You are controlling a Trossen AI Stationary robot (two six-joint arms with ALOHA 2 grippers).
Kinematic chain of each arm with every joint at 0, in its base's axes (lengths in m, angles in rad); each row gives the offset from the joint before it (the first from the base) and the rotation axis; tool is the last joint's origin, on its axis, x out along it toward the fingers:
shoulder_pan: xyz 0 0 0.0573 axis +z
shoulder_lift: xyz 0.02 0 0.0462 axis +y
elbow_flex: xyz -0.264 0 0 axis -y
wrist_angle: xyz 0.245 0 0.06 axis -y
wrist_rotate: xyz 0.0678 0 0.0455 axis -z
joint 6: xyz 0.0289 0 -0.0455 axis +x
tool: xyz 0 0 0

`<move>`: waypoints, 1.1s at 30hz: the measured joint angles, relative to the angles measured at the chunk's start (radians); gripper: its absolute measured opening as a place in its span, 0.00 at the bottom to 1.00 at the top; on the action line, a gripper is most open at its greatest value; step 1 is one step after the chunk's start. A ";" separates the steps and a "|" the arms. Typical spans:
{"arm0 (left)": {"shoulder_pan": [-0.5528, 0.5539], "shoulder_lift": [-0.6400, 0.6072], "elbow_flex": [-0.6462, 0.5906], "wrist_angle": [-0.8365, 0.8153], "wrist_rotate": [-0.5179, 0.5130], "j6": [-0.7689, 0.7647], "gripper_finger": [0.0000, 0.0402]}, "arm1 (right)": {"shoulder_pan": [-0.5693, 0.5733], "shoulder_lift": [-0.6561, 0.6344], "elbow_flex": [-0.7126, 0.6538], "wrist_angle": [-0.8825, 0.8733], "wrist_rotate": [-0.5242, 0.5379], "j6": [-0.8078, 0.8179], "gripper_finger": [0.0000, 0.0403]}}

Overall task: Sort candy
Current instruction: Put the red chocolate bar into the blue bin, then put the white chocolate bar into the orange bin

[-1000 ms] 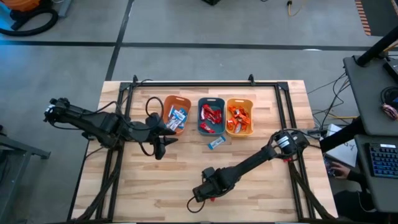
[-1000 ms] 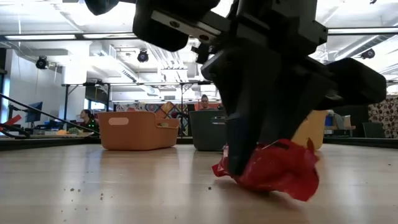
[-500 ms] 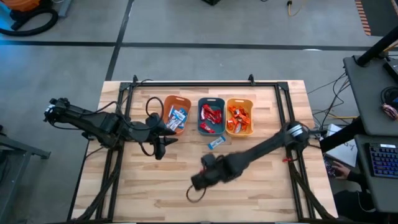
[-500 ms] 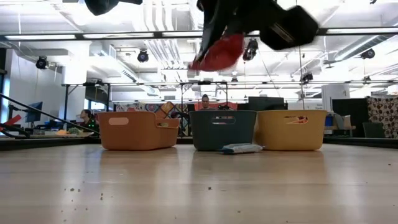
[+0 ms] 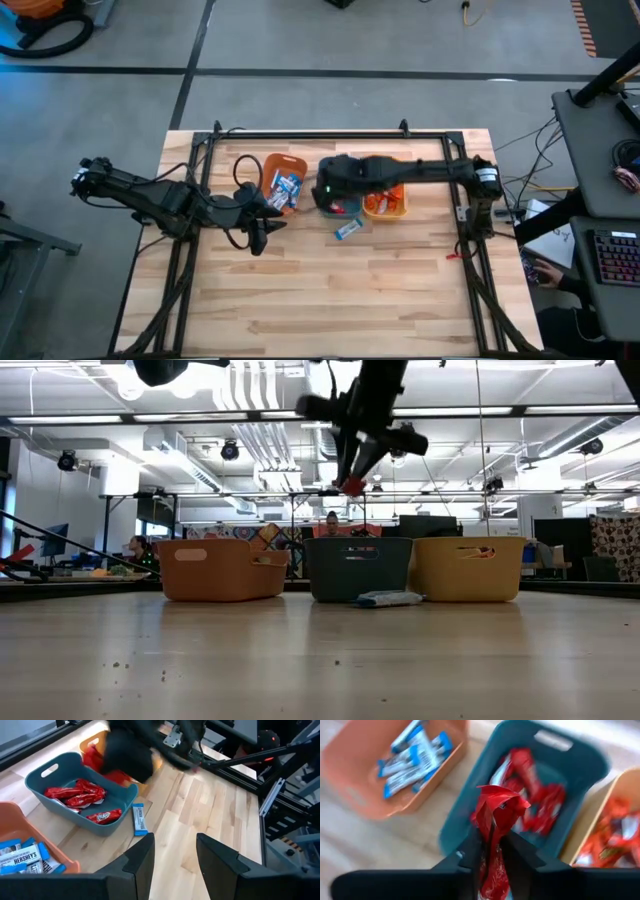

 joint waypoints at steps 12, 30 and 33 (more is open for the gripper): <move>0.001 0.000 0.000 0.005 -0.016 -0.015 0.32 | -0.098 0.007 0.000 0.011 -0.062 -0.131 0.46; 0.001 0.000 0.001 0.047 -0.016 -0.035 0.32 | 0.031 -0.015 0.000 0.174 -0.053 -0.224 0.49; 0.001 0.000 0.008 0.046 -0.016 -0.046 0.32 | 0.037 -0.015 0.000 0.174 -0.053 -0.253 0.49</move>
